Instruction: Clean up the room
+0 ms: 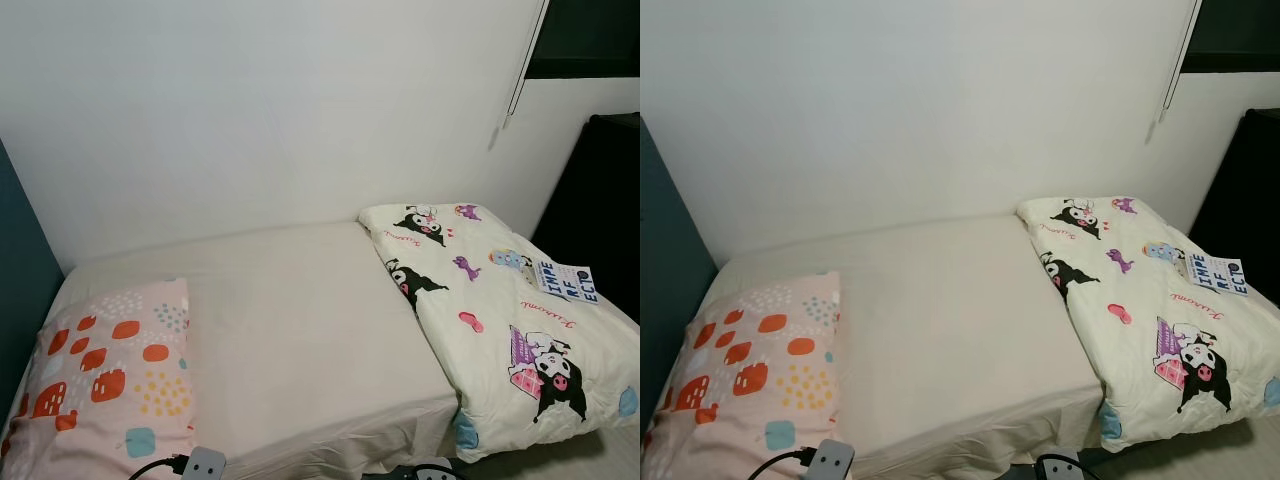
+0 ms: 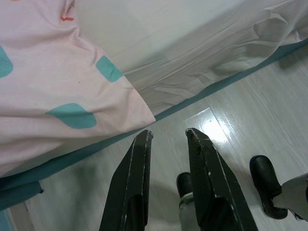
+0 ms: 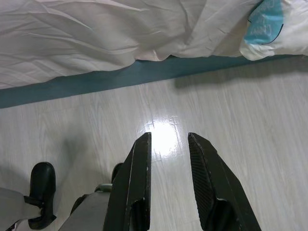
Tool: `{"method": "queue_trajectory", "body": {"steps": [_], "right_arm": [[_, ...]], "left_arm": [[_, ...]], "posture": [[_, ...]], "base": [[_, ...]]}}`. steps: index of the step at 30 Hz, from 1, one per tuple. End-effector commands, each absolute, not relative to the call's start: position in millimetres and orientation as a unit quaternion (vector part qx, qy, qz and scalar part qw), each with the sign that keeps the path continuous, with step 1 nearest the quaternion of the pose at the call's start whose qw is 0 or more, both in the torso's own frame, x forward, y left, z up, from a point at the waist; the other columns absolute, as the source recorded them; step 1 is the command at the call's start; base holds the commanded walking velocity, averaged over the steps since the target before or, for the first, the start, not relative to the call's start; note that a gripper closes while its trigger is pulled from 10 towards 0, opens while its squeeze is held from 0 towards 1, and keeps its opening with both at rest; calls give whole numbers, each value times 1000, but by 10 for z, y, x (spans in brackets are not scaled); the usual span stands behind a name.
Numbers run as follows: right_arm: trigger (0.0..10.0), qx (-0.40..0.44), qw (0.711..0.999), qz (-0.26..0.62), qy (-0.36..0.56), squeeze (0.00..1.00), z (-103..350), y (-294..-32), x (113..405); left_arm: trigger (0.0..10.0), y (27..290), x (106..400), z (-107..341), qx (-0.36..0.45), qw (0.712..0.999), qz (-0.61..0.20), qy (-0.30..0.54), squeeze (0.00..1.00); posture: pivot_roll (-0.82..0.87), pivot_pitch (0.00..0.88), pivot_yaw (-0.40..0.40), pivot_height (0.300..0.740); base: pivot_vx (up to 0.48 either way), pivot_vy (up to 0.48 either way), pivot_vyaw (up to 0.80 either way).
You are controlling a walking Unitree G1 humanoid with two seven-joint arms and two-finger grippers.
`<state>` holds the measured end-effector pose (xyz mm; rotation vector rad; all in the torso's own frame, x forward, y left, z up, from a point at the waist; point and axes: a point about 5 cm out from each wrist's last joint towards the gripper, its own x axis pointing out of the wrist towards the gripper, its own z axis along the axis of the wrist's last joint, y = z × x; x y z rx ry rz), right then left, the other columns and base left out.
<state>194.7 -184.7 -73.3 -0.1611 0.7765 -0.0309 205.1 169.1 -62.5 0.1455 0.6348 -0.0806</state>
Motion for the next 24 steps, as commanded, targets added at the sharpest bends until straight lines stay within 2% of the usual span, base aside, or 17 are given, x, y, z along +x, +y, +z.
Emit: {"method": "queue_trajectory", "body": {"steps": [1,24], "right_arm": [[10000,-82,923,-16,377,0,-720,-1866,1970],[10000,-84,923,-11,376,0,-713,-1835,1991]], "left_arm": [[10000,1666,2063,-624,76,946,-45,312,0],[10000,1712,2041,-635,73,945,-25,317,0]], "posture": [[5,42,-32,740],[3,76,-33,740]], "base": [[0,0,0],[0,0,0]]}}
